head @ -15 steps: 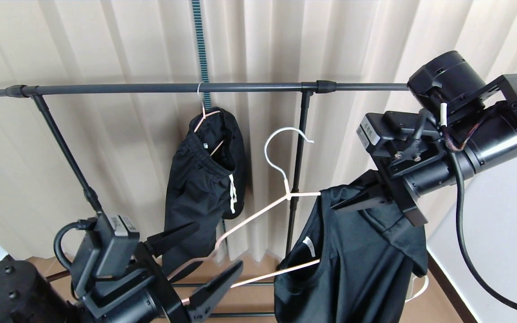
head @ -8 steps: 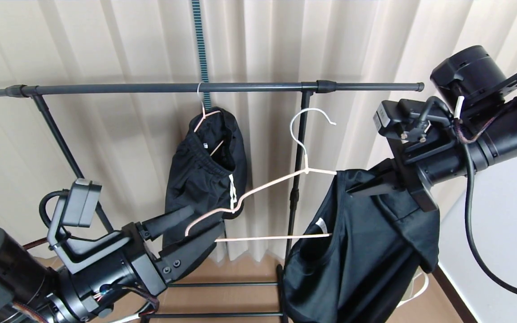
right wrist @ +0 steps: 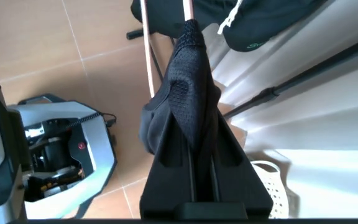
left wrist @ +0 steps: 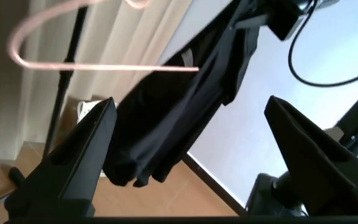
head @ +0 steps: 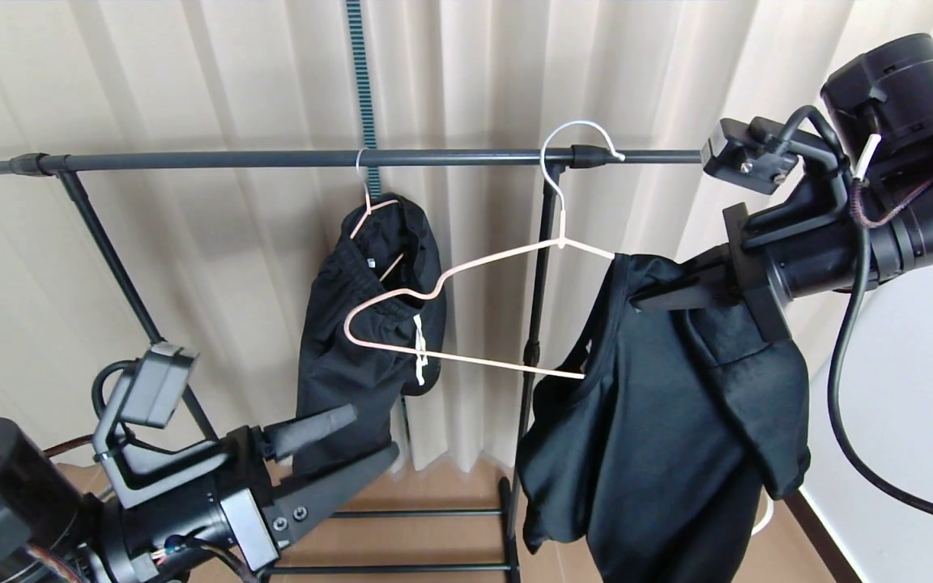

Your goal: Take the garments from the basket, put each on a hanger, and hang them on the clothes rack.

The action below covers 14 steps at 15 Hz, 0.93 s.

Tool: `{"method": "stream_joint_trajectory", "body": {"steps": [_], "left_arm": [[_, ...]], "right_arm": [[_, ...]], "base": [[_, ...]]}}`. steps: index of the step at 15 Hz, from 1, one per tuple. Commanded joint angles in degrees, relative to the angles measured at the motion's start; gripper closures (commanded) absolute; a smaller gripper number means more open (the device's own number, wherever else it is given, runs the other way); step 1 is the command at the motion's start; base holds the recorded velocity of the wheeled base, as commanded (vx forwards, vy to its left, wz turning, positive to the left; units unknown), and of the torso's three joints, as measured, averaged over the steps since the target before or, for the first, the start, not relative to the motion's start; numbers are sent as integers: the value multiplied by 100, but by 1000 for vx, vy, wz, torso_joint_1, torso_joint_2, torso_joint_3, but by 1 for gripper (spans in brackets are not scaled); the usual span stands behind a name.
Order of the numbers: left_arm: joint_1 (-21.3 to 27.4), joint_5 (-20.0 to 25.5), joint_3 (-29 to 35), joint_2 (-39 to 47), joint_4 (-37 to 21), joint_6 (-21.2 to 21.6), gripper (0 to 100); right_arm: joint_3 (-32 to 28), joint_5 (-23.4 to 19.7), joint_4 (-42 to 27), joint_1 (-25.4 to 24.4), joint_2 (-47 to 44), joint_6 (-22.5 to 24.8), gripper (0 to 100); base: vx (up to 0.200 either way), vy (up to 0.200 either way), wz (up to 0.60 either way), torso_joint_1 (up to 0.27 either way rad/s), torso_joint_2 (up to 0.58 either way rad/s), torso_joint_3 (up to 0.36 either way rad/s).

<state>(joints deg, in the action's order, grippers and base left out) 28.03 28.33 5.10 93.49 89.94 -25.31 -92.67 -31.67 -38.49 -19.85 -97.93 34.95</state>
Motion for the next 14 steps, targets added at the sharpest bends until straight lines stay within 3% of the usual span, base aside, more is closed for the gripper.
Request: {"method": "stream_joint_trajectory", "body": {"steps": [1, 3, 4, 5, 6, 7, 12, 14], "left_arm": [[318, -161, -140, 460, 6, 439, 0], [994, -1462, -17, 908, 6, 861, 0], [1144, -1691, 35, 952, 6, 861, 0], [1144, -1691, 35, 952, 6, 861, 0], [1478, -2077, 71, 1145, 6, 1072, 0], [1495, -2200, 79, 1233, 6, 1151, 0], [1609, -2394, 246, 1409, 6, 1160, 0], [1759, -2728, 484, 1611, 6, 1151, 0]], "right_arm": [[12, -6, 17, -28, 134, -111, 100], [127, -15, -1, -257, 362, -393, 100], [179, -15, -1, -327, 441, -410, 100], [179, -15, -1, -327, 441, -410, 100], [434, -32, -10, -520, 687, -410, 100], [575, -23, 17, -696, 766, -410, 100], [803, -15, -10, -1021, 863, -410, 100], [839, -15, -10, -1223, 889, -419, 100]], "base": [[0, 0, 0, 0, 0, 0], [0, 0, 0, 0, 0, 0], [0, 0, 0, 0, 0, 0], [0, 0, 0, 0, 0, 0], [0, 0, 0, 0, 0, 0], [0, 0, 0, 0, 0, 0], [0, 0, 0, 0, 0, 0], [0, 0, 0, 0, 0, 0]]}}
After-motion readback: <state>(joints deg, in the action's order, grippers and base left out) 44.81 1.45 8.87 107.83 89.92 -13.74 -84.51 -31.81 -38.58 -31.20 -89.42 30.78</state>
